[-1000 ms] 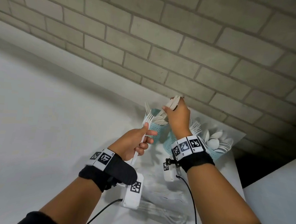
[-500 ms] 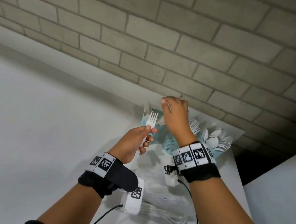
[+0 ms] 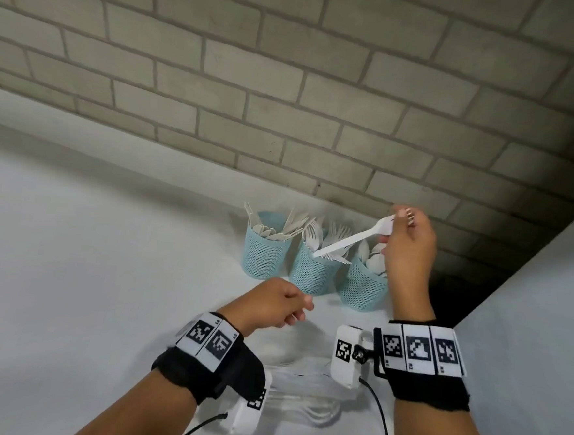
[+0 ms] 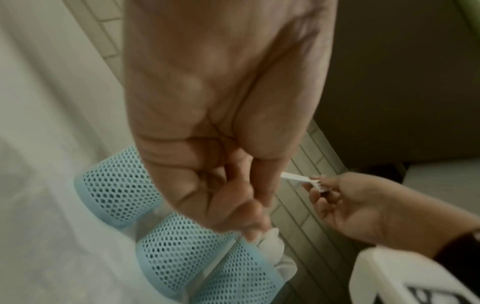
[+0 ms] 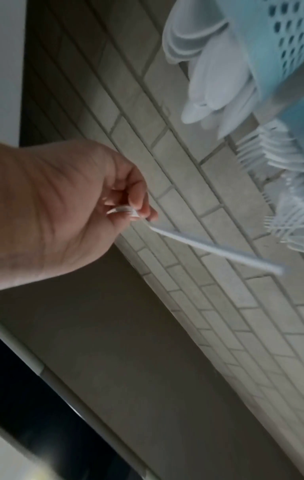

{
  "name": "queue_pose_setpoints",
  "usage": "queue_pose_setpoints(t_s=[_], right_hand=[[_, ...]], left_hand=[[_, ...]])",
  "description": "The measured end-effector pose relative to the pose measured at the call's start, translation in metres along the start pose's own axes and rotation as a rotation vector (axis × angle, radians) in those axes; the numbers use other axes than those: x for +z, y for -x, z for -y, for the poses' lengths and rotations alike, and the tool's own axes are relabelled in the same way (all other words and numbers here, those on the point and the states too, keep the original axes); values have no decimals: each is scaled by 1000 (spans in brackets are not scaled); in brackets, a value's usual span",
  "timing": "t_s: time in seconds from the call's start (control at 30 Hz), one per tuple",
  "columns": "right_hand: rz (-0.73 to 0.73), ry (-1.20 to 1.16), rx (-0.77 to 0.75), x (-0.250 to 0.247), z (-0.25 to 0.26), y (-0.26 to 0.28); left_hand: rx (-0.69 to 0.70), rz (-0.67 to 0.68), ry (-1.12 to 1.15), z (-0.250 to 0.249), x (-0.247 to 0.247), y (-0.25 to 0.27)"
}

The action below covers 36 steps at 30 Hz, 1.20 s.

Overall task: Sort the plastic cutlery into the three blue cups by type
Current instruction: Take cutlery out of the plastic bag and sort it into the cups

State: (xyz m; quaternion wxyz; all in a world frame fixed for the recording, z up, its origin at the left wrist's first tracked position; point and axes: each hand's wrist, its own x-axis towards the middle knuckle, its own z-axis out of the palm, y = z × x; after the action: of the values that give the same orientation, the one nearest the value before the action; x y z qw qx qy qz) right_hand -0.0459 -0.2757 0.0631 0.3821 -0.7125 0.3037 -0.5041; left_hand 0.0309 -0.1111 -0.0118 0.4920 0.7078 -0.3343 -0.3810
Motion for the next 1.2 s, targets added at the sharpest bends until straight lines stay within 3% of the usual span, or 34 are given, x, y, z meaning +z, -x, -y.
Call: queue_pose_setpoints(t_s=[0.1,0.23,0.3,0.37,0.47,0.53,0.63,0.7,0.8,0.83,0.97,1.0,1.2], right_hand=[[-130,-9,-108,-3,2,3],[-76,126,-196,14,-18,15],[-33,233,-212,23,-31,17],[88,399,-227,32,-39,18],[389,791,-187,43,-43,20],[493,878,-147,45,-39,18],[556,898,-97,42,-28,16],[506,858,-78,38,-21,18],[491,617,-117,22,-9,32],[565,581,-115,15,-6,39],[1150,728,61,-7,-2,74],[1235,748,91,-10,-3,83],[1226,851,147,-14,-24,116]], left_hand=[[-37,177,-299,4,5,1],[-33,278,-788,5,9,8],[-43,302,-905,8,12,12],[-61,336,-941,12,14,15],[-86,352,-958,16,14,18],[-72,348,-962,17,15,19],[-65,347,-976,14,16,20],[-67,352,-993,13,16,19],[-71,351,-995,12,17,17],[-74,344,-999,13,17,17],[-86,331,-1023,17,18,19],[-92,341,-1042,18,20,19],[-131,340,-1129,20,30,22]])
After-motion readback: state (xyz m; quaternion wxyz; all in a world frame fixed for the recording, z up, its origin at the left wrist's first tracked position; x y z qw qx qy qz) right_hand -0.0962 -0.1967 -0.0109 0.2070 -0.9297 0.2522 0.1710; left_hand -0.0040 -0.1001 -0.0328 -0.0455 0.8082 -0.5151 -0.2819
